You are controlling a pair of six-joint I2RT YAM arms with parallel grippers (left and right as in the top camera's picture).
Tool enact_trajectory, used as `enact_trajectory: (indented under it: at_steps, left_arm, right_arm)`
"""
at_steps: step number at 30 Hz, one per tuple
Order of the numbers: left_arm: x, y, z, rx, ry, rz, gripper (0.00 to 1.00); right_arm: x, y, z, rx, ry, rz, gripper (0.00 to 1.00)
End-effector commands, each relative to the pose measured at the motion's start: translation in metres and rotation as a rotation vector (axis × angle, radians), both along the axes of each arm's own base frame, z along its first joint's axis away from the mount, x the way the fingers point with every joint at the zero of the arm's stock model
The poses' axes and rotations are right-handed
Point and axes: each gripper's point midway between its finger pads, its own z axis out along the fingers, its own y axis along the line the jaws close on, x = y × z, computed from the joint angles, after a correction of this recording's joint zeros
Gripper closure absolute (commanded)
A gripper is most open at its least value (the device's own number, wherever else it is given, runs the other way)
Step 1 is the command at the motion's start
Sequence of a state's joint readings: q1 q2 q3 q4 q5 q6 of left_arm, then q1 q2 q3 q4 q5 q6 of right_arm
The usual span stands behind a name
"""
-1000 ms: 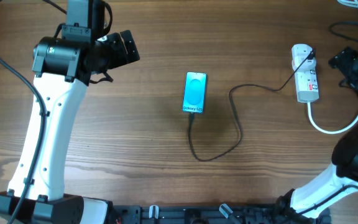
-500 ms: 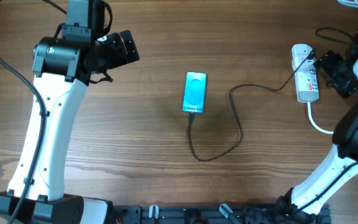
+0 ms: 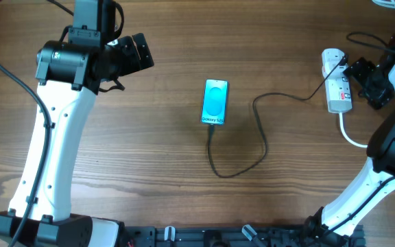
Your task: Plug charger to phone and switch on socket
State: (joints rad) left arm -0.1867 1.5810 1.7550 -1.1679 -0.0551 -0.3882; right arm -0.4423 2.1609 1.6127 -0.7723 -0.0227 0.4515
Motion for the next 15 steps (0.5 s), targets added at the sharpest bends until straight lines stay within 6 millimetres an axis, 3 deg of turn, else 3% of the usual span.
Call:
enact_trajectory:
  at_steps: [1,15]
  left_arm:
    - [0.0007,0.0031,-0.0016,0.002,0.004,0.02,0.0]
    - [0.0007,0.0031,-0.0016,0.002,0.004,0.02,0.0]
  right_arm:
    - [-0.0022,0.0128,-0.013,0.055,0.023,0.023,0.0]
    - [-0.0051,0.0178,-0.0139,0.08,0.032,0.027,0.0]
